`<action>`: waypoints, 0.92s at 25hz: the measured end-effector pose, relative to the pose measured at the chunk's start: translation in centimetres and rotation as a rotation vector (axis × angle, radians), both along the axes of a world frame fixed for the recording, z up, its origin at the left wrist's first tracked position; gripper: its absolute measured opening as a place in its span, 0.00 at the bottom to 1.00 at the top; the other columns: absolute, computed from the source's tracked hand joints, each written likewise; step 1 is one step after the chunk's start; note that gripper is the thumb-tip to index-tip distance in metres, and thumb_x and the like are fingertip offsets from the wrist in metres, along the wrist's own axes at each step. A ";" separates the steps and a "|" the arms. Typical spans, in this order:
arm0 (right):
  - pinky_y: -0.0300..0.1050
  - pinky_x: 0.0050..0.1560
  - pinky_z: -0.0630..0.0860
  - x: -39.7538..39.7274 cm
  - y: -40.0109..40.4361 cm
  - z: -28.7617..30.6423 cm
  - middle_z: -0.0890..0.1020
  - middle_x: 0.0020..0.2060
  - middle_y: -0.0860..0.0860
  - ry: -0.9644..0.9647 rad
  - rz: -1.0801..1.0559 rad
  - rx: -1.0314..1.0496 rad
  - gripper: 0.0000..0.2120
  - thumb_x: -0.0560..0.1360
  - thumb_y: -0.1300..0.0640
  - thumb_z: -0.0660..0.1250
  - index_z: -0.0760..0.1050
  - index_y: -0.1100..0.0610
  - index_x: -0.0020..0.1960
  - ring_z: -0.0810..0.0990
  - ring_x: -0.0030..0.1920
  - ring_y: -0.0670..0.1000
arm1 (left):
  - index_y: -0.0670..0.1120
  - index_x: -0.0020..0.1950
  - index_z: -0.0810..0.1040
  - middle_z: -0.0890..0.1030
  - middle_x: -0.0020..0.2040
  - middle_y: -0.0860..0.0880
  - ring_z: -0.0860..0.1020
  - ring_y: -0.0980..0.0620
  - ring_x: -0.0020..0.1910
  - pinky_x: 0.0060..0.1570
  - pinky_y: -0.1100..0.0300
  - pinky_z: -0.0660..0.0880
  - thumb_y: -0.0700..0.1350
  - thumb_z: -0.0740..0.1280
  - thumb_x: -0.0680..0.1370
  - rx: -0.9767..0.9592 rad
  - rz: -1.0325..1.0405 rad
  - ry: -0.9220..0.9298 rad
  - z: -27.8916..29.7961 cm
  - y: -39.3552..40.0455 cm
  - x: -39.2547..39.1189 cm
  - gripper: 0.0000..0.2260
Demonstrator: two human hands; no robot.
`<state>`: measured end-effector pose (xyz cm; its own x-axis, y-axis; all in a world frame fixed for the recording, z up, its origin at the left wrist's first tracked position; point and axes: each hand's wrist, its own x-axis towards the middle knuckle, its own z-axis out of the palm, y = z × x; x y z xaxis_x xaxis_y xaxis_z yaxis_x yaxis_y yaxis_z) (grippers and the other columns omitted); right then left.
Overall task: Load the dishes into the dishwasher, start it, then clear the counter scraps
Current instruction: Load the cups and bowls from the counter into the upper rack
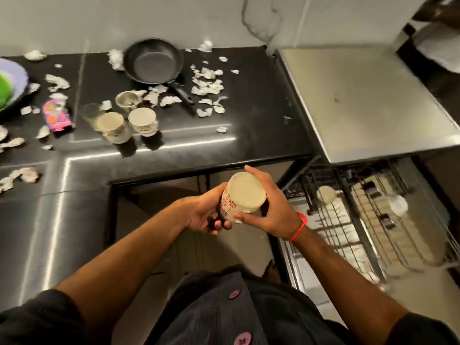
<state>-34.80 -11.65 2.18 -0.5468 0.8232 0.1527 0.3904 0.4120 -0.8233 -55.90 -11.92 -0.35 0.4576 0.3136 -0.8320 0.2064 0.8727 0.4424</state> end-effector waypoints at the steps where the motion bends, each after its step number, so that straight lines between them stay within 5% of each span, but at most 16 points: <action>1: 0.46 0.71 0.68 2.3 0.0 -0.2 0.70 0.69 0.48 0.016 -0.073 -0.029 0.45 0.66 0.45 0.79 0.60 0.54 0.76 0.71 0.69 0.49 | 0.47 0.35 0.85 0.78 0.30 0.50 0.71 0.58 0.23 0.28 0.65 0.71 0.80 0.47 0.71 -0.012 -0.030 0.028 -0.3 0.8 2.4 0.42; 5: 0.47 0.69 0.71 12.2 0.0 -1.8 0.73 0.67 0.48 0.054 -0.318 -0.128 0.42 0.65 0.47 0.80 0.64 0.53 0.73 0.73 0.68 0.48 | 0.47 0.37 0.82 0.75 0.29 0.50 0.70 0.56 0.24 0.28 0.64 0.69 0.80 0.49 0.71 -0.007 -0.040 0.066 -1.6 3.5 12.8 0.40; 10: 0.50 0.64 0.76 24.0 0.4 -5.4 0.73 0.64 0.43 0.006 -0.605 -0.249 0.41 0.63 0.44 0.79 0.64 0.45 0.70 0.73 0.64 0.43 | 0.46 0.58 0.77 0.82 0.40 0.47 0.81 0.50 0.34 0.36 0.56 0.79 0.71 0.55 0.79 0.087 -0.080 0.142 -3.3 6.0 25.1 0.29; 13: 0.54 0.62 0.77 30.3 1.4 -9.4 0.71 0.65 0.47 -0.075 -0.783 -0.350 0.44 0.61 0.41 0.79 0.62 0.46 0.70 0.73 0.63 0.50 | 0.51 0.70 0.68 0.83 0.49 0.48 0.84 0.48 0.41 0.40 0.53 0.82 0.63 0.62 0.81 0.269 -0.183 0.294 -4.6 7.4 31.3 0.23; 17: 0.59 0.63 0.75 34.9 3.4 -15.5 0.71 0.66 0.51 -0.232 -0.893 -0.443 0.43 0.62 0.55 0.81 0.61 0.50 0.71 0.72 0.64 0.54 | 0.56 0.67 0.65 0.82 0.51 0.53 0.85 0.50 0.45 0.44 0.53 0.82 0.62 0.62 0.81 0.382 -0.294 0.384 -6.2 8.6 35.3 0.18; 23: 0.63 0.63 0.73 36.2 5.8 -23.3 0.66 0.71 0.55 -0.492 -0.723 -0.584 0.41 0.66 0.61 0.77 0.59 0.52 0.73 0.71 0.64 0.65 | 0.57 0.65 0.67 0.82 0.51 0.51 0.85 0.48 0.43 0.43 0.50 0.81 0.57 0.63 0.82 0.476 -0.302 0.511 -8.4 9.0 36.7 0.14</action>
